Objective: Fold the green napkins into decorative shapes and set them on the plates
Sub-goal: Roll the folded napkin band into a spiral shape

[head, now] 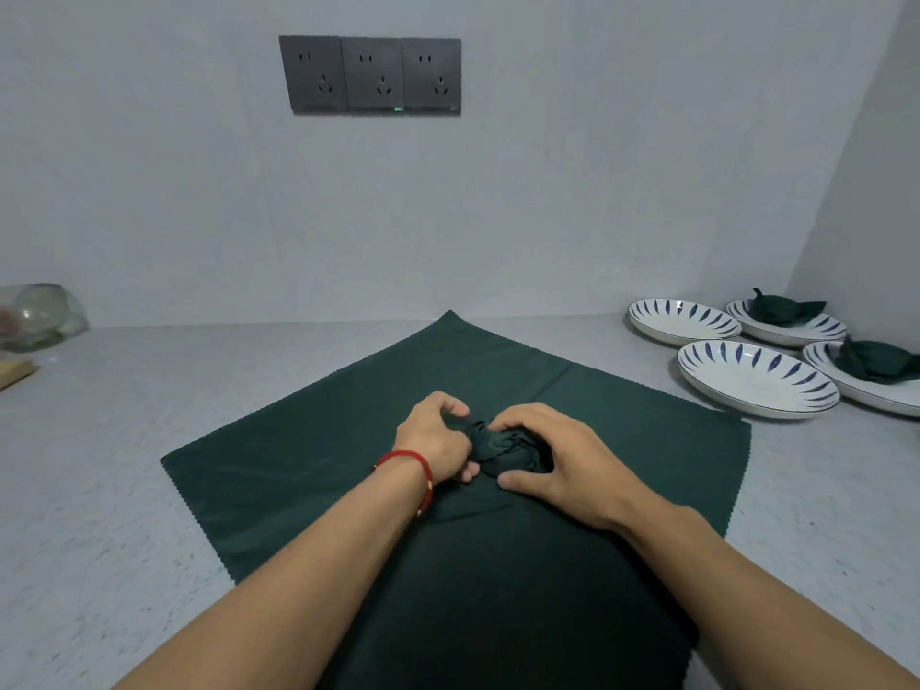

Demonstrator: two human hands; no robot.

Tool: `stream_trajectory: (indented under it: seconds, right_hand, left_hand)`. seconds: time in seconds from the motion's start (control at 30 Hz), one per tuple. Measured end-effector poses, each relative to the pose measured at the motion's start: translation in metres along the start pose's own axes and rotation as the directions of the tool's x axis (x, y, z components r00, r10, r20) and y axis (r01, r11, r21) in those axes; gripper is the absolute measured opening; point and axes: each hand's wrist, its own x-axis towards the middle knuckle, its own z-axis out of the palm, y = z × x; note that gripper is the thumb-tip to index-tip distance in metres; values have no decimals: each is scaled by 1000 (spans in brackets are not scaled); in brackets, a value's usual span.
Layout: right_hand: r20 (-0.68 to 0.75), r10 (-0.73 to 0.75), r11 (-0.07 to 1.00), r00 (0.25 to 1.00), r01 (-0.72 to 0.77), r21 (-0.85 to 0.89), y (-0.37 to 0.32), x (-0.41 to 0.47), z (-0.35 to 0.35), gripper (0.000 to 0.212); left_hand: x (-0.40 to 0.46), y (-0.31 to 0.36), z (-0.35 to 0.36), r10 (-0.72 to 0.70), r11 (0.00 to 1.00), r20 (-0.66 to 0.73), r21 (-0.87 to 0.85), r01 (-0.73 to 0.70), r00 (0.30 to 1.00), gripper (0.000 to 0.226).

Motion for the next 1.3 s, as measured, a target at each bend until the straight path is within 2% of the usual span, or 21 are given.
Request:
stream_trajectory:
  seconds: [0.13,0.2,0.33,0.37,0.43,0.5,0.57,0.7,0.8,0.87,1.0,1.1,1.3]
  right_hand:
    - [-110,120,984,987,-105,141,-13,3,-15,26]
    - [-101,160,971,982,-138,197,-18,6,-24,22]
    - [-1,254,945,967,-248,212,-20,13,-30,65]
    - [44,278,930,960,-280,238,-20,13,-30,70]
    - [91,310,899,946,-323,295,-19,14,-27,67]
    - [57,357,871,932,-355,339,-21,11,-24,51]
    - [31,411,838,911,-391,382,-24,9,-20,47]
    - [183,451,709,874,-475,520,-29,6,-21,48]
    - [251,454,641,855,-509,575,-28,6,-22,47]
    - [227,490,629,842,-521,577,-27,7,-19,46]
    - [20,596,711,802,-539,452,-18,12,-11,36]
    - [8,594,702,805,-523,483,-17,13,-7,36]
    - [65,582,660,811,-517,545,-28,10,-6,46]
  left_hand:
    - [-14,20,-17,-75,959,190,-254,123,979,23]
    - [-24,25,-25,-108,941,265,-285,185,958,18]
    - [-44,26,-31,-77,954,336,-248,167,939,50]
    - [-47,22,-30,-52,964,358,-225,140,932,53]
    - [-53,15,-27,33,980,373,-192,43,927,51]
    - [-55,6,-22,104,978,340,-204,-34,935,50]
    - [-55,0,-16,117,958,248,-285,-42,962,42]
    - [-56,1,-3,63,892,109,-451,-8,992,53]
    - [-57,0,3,22,866,25,-499,-6,999,42]
    - [-57,0,7,10,879,-12,-476,-14,1000,35]
    - [-56,-2,9,36,920,-69,-388,-60,997,21]
    - [-57,-2,9,75,935,-122,-336,-112,990,16]
    - [-67,3,11,246,965,-228,-38,-261,942,13]
